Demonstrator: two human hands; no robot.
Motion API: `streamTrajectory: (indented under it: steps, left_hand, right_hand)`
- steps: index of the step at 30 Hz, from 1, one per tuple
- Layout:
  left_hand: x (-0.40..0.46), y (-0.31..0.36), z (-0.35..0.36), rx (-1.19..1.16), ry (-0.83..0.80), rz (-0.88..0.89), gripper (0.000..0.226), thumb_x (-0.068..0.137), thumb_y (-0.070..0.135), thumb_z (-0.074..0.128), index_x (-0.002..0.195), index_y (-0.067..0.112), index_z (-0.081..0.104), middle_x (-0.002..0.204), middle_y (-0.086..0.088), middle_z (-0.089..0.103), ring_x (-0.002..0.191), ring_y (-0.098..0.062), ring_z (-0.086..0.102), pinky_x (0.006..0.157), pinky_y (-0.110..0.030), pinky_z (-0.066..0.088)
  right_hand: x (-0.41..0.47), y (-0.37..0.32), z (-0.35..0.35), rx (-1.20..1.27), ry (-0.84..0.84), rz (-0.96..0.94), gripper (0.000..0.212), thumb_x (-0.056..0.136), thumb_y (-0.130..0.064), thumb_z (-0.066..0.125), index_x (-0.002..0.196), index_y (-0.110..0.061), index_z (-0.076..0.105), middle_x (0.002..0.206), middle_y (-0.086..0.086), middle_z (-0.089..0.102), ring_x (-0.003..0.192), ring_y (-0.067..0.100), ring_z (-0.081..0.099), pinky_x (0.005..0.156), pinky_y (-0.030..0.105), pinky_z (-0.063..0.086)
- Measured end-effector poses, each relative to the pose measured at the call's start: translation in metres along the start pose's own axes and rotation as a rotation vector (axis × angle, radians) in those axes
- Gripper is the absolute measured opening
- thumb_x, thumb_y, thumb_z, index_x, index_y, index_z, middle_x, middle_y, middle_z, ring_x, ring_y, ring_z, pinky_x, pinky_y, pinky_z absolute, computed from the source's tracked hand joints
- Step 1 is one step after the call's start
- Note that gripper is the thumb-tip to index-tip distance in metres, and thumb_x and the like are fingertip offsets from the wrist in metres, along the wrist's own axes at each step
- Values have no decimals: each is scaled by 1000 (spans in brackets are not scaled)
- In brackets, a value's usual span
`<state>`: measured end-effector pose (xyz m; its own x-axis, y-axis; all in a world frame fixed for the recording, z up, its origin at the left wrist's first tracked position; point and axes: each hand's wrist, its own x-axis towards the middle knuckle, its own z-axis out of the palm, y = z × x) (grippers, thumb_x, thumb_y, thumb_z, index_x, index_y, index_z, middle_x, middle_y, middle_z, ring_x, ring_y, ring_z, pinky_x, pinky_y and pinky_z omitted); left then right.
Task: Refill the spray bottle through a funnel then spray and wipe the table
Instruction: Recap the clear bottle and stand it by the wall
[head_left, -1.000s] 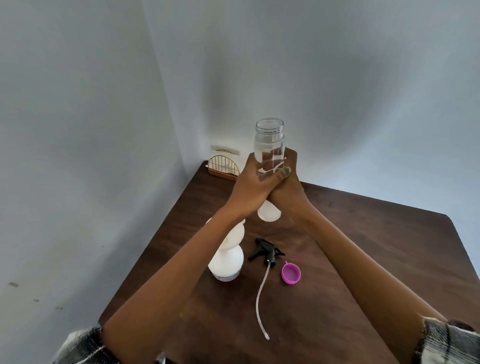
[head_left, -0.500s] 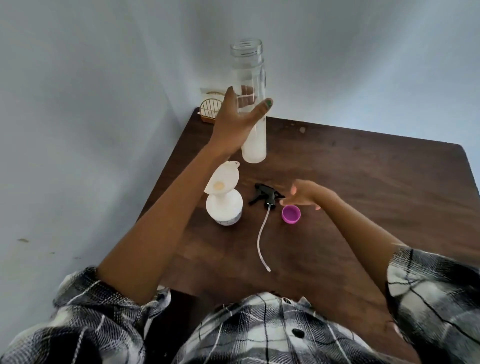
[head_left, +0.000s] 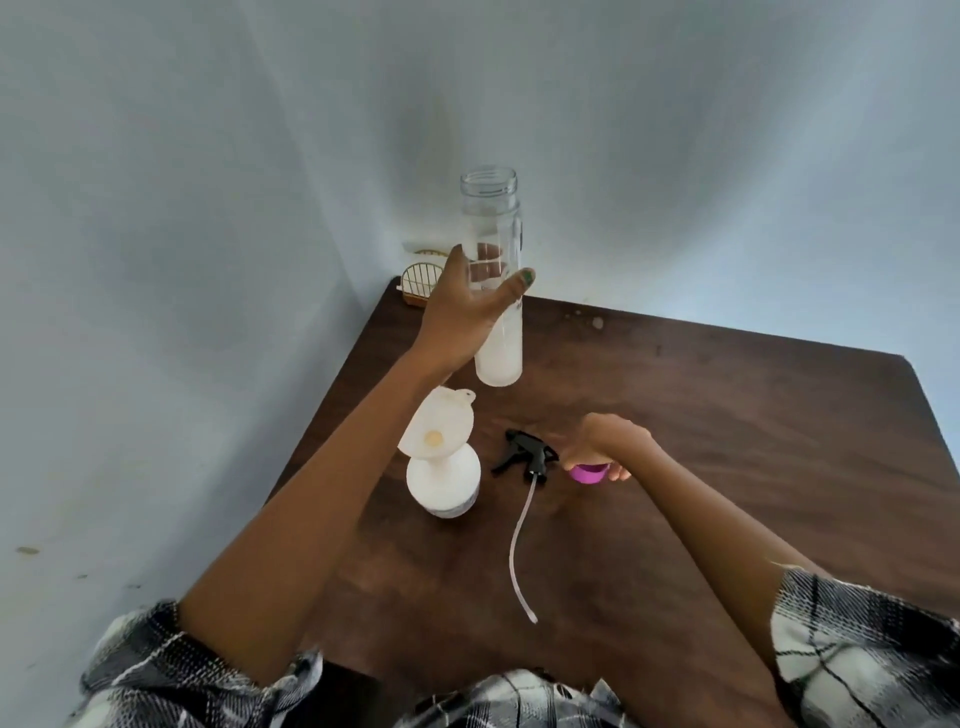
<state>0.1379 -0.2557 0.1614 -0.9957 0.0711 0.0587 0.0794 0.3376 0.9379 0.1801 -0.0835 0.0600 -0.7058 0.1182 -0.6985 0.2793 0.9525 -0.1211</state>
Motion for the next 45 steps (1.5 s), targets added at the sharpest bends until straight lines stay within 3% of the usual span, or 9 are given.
streamTrajectory:
  steps: [4,7,10,14,26,33,37,41,45]
  left_hand:
    - [11,13,-1,9,-4,7,63,70,59,65,114,18,48,116,-2,62,102,-17,62,91,-41,51]
    - [18,23,0,-3,0,18,53,78,48,65,117,19,46,122,-2,59,106,-19,60,92,-40,50]
    - [28,30,1,3,4,40,48,80,44,63,118,23,44,116,2,58,101,-17,60,83,-32,50]
    - [37,37,-2,3,-20,89,49,80,46,63,118,24,43,114,3,61,95,-14,62,84,-34,53]
    - [47,42,-13,40,-5,97,53,80,48,61,124,30,37,124,5,54,107,-18,59,91,-35,50]
    - [47,40,-15,35,-53,105,45,82,43,62,117,35,36,119,12,52,105,-14,56,92,-31,48]
    - [46,40,-16,27,-91,120,46,80,45,64,115,34,37,115,14,52,107,-14,57,88,-26,47]
    - [44,36,-12,30,-102,131,51,78,48,64,118,33,38,119,13,53,110,-13,55,90,-27,48]
    - [46,35,-8,12,-82,145,67,67,56,61,124,29,39,124,8,56,112,-15,56,96,-33,49]
  right_hand:
    - [-7,-12,-81,286,269,-173,30,83,-36,59,80,-7,62,63,6,61,58,23,63,63,29,55]
    - [-29,-30,-140,773,414,-352,21,83,-31,66,89,-11,61,74,6,64,57,18,61,50,21,51]
    - [-56,-52,-188,1199,379,-600,31,82,-22,71,106,-7,59,97,16,65,67,20,63,57,23,55]
    - [-93,-74,-231,1583,186,-884,27,82,-5,69,100,-8,50,96,18,65,76,27,67,75,32,56]
    - [-124,-94,-250,663,522,-933,28,65,-13,84,71,-12,57,76,8,61,72,17,55,66,26,47]
    - [-139,-97,-264,283,385,-901,43,73,-1,77,111,-14,62,111,7,60,84,9,58,67,20,52]
    - [-144,-100,-266,88,371,-898,46,71,5,74,111,-15,66,117,6,60,84,10,58,73,28,55]
    - [-150,-107,-261,-55,525,-716,37,72,-31,80,97,-7,67,94,9,68,78,21,68,68,26,56]
    - [-152,-113,-249,-253,871,-486,61,86,-67,42,58,-13,46,54,0,50,55,18,56,60,28,42]
